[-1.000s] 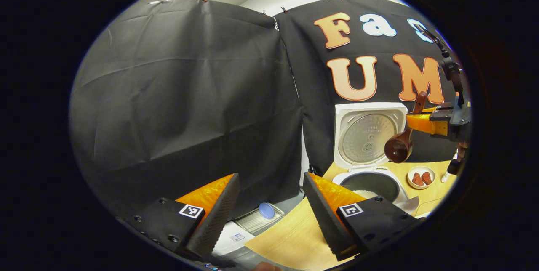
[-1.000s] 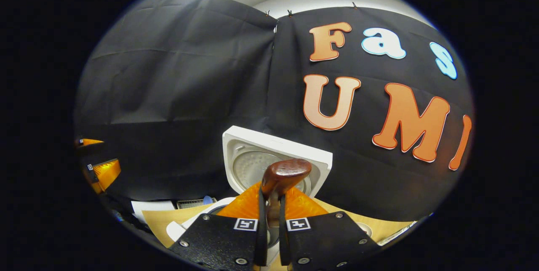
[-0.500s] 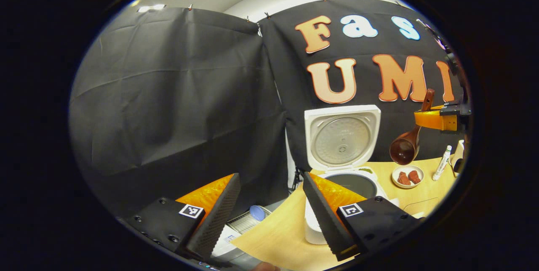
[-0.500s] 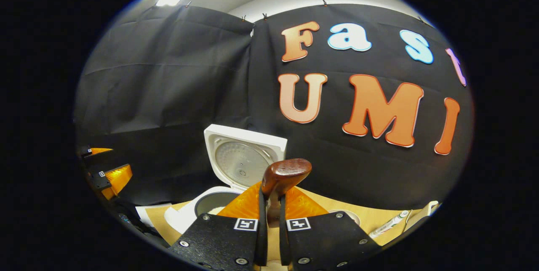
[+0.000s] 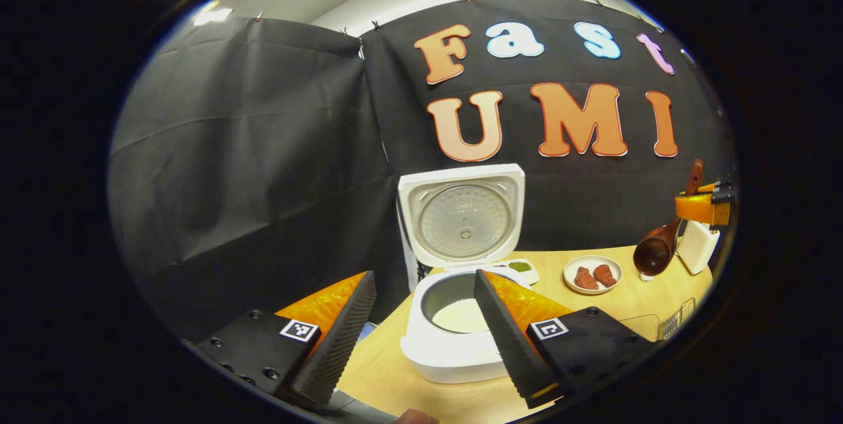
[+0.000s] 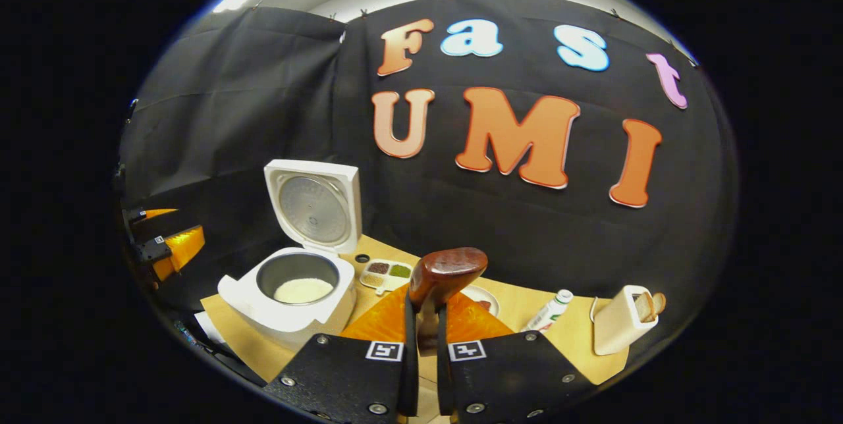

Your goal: Close the left gripper, press the button to open the rice cooker; take a wooden spoon from the chopstick holder with the right hand, scoop a spoonful of rice and pour it into the rice cooker, then put the wooden spoon back into the chopstick holder.

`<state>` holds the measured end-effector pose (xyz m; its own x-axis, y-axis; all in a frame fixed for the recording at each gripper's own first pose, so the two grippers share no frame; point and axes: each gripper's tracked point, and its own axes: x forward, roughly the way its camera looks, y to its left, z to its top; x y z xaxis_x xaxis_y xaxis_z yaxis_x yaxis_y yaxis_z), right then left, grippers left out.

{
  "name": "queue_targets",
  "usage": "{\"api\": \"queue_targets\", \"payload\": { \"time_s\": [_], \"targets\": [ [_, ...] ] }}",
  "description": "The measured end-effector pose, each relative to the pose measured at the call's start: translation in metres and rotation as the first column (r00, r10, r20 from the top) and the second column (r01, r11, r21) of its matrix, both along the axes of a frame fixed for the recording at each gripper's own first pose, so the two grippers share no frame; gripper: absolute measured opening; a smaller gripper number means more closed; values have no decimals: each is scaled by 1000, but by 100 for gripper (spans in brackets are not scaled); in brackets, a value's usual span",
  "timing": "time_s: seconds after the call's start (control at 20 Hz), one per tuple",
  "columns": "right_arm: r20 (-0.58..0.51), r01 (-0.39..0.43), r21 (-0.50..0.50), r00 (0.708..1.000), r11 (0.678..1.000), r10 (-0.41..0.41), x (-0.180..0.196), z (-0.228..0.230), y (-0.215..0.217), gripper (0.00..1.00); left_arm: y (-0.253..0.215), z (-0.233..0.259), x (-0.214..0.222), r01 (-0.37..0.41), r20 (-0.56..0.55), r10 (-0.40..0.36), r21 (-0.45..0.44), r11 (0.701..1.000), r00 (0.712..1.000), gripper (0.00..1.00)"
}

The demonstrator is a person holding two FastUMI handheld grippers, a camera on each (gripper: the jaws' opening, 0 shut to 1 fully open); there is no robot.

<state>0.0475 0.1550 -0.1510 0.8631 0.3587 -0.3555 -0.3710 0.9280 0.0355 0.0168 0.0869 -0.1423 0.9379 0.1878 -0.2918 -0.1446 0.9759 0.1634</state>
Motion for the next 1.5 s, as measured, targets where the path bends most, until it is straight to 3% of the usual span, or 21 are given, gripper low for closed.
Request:
{"api": "queue_targets", "payload": {
  "time_s": [0.3,0.45,0.75,1.0,1.5],
  "targets": [
    [-91,170,-6,981,985,-170,-24,-35,-93,11,-44,1,15,70,-5,-70,-6,998,998,100],
    [-149,262,-25,953,965,-262,-39,-60,-135,11,-61,2,17,97,-4,-97,5,995,995,100],
    [-228,373,-39,900,927,-371,-71,-98,-185,11,-82,10,18,118,2,-118,3,993,993,100],
    [-310,447,-20,848,894,-431,-100,-134,-212,11,-80,20,22,105,18,-105,25,994,994,100],
    [-443,561,73,759,825,-477,-108,-202,-213,11,-75,42,34,90,61,-93,40,995,994,100]
  ]
}}
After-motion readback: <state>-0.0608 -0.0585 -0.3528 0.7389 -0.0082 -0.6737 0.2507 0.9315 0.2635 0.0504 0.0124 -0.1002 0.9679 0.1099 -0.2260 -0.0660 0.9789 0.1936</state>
